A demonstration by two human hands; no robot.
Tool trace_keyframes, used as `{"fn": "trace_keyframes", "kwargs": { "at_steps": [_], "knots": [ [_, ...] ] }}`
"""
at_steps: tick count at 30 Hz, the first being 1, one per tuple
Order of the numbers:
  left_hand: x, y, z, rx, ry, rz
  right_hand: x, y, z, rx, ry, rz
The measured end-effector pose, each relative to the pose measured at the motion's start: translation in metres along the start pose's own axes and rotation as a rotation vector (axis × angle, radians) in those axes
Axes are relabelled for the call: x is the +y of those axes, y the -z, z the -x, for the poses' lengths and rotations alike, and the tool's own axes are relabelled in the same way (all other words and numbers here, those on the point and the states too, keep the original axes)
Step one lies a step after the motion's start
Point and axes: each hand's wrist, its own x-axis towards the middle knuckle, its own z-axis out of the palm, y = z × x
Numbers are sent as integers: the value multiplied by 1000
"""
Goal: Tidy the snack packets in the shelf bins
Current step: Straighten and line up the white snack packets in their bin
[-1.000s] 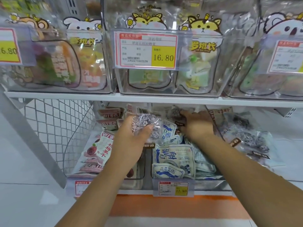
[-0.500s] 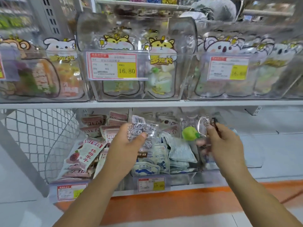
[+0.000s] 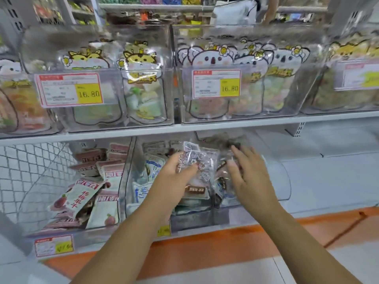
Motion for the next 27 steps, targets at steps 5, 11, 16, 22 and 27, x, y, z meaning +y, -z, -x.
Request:
{"fn": "trace_keyframes", "kwargs": {
  "at_steps": [5,11,16,22,27],
  "knots": [
    [-2,-26,-2,-140,-81,-29,-25,17,25,-119,-151,-634],
    [-15,13,1,40,-385,-762,31,33,-11,180,-252,-9],
    [-32,47,14,104,-569,-884,-1,8,-4,302,108,77],
    [-55,89,1,112,-546,-1005,-56,-35,-16,-180,402,56],
    [-67,117,-9,115,-483,-933,-58,-82,-98,-515,362,512]
  ]
}}
